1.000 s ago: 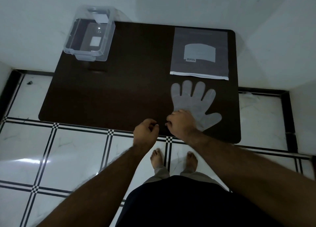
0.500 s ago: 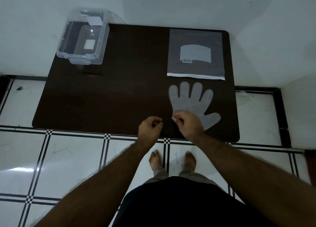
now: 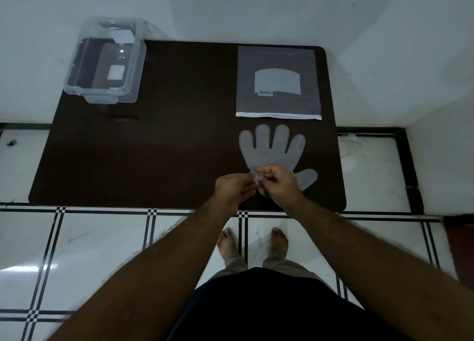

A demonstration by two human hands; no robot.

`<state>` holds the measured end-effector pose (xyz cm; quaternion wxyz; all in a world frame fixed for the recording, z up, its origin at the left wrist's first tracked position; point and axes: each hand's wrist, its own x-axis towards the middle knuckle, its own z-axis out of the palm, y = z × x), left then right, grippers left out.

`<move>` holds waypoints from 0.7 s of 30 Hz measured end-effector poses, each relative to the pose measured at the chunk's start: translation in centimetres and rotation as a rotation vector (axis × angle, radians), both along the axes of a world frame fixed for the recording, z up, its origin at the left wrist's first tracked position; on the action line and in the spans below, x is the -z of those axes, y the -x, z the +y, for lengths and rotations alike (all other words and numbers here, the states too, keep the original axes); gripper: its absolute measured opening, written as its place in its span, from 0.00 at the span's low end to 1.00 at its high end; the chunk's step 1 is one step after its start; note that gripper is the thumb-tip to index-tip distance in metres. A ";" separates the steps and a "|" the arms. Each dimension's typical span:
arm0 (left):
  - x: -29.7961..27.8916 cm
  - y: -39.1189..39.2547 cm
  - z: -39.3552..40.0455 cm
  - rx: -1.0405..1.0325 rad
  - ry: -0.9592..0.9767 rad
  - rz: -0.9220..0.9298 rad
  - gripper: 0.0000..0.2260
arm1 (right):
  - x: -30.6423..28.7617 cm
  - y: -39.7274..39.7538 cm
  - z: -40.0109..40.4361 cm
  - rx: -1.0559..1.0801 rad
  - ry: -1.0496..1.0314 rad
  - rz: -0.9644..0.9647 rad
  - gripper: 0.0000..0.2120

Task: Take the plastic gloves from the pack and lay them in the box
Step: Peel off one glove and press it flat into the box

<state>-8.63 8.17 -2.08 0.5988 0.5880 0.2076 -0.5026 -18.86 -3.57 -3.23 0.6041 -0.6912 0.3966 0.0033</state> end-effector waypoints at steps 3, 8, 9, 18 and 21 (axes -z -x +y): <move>0.2 0.4 -0.4 0.015 -0.011 -0.033 0.11 | -0.6 0.3 -0.2 0.036 -0.036 0.027 0.09; 0.2 0.8 -0.6 0.054 -0.040 -0.076 0.09 | -1.0 0.3 -0.2 0.092 -0.111 0.030 0.09; 0.3 0.9 -0.5 0.060 -0.042 -0.085 0.09 | -1.0 0.3 -0.2 0.101 -0.113 0.042 0.09; 0.7 0.8 0.0 0.085 -0.075 -0.110 0.08 | -0.7 0.1 -0.8 0.166 -0.124 0.126 0.09; 1.0 0.6 0.5 0.106 -0.095 -0.121 0.07 | -0.8 0.2 -1.1 0.215 -0.176 0.132 0.09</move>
